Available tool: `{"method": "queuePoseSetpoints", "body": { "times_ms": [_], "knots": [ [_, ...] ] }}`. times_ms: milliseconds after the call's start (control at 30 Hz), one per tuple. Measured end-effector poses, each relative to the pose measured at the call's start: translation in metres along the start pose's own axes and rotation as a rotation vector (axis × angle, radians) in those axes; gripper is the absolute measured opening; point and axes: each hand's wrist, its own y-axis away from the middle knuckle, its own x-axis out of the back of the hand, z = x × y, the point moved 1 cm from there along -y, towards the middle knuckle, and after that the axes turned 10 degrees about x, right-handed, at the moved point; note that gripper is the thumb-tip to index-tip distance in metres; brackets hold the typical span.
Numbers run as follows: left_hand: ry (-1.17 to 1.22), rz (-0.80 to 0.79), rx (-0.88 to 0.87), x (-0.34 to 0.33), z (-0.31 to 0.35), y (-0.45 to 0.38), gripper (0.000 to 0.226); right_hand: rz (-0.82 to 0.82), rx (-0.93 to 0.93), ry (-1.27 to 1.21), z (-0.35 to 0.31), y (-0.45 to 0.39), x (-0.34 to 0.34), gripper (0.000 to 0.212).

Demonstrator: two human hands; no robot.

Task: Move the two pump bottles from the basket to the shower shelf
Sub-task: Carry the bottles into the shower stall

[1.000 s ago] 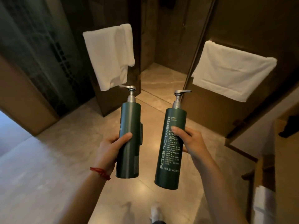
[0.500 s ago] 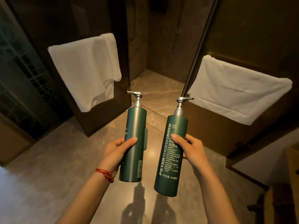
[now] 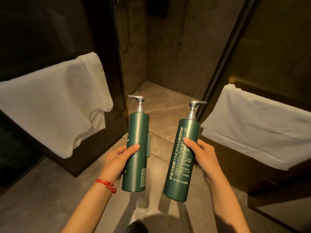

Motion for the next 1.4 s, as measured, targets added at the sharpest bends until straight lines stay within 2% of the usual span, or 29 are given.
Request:
{"method": "queuePoseSetpoints", "body": {
  "times_ms": [100,267,433,567,633,700,767,1100,1167,1300,1400],
  "knots": [
    [0.004,-0.036,0.026,-0.015,0.047,-0.064,0.022,0.017,-0.011,-0.015,-0.014,-0.070,-0.011,0.018],
    [-0.044,-0.058,-0.002,-0.048,0.128,-0.158,0.042,0.072,-0.022,-0.034,-0.041,-0.181,-0.020,0.016],
    [-0.088,-0.168,0.004,-0.086,0.181,-0.231,0.049,0.100,-0.011,-0.032,-0.051,-0.273,-0.015,0.026],
    [-0.119,-0.161,0.037,-0.120,0.215,-0.299,0.035,0.131,0.001,-0.047,-0.053,-0.353,-0.011,0.016],
    [-0.109,-0.155,0.034,-0.139,0.232,-0.330,0.040,0.135,0.005,-0.057,-0.053,-0.392,-0.008,0.010],
    [-0.094,-0.148,0.046,-0.155,0.249,-0.355,0.044,0.133,0.007,-0.057,-0.058,-0.428,-0.005,0.014],
    [-0.095,-0.146,0.060,-0.170,0.269,-0.378,0.035,0.119,0.003,-0.031,-0.067,-0.461,-0.002,0.019],
    [-0.155,-0.189,0.065,-0.220,0.351,-0.510,0.026,0.146,-0.027,-0.028,-0.081,-0.613,-0.009,0.022],
    [-0.181,-0.207,0.060,-0.231,0.372,-0.545,0.031,0.176,-0.030,-0.032,-0.082,-0.647,-0.011,0.025],
    [-0.196,-0.243,0.022,-0.249,0.427,-0.612,0.062,0.213,-0.034,-0.048,-0.096,-0.723,-0.020,0.024],
    [-0.178,-0.236,0.006,-0.259,0.465,-0.654,0.055,0.228,-0.023,-0.047,-0.109,-0.772,-0.027,0.019]
  ]
}}
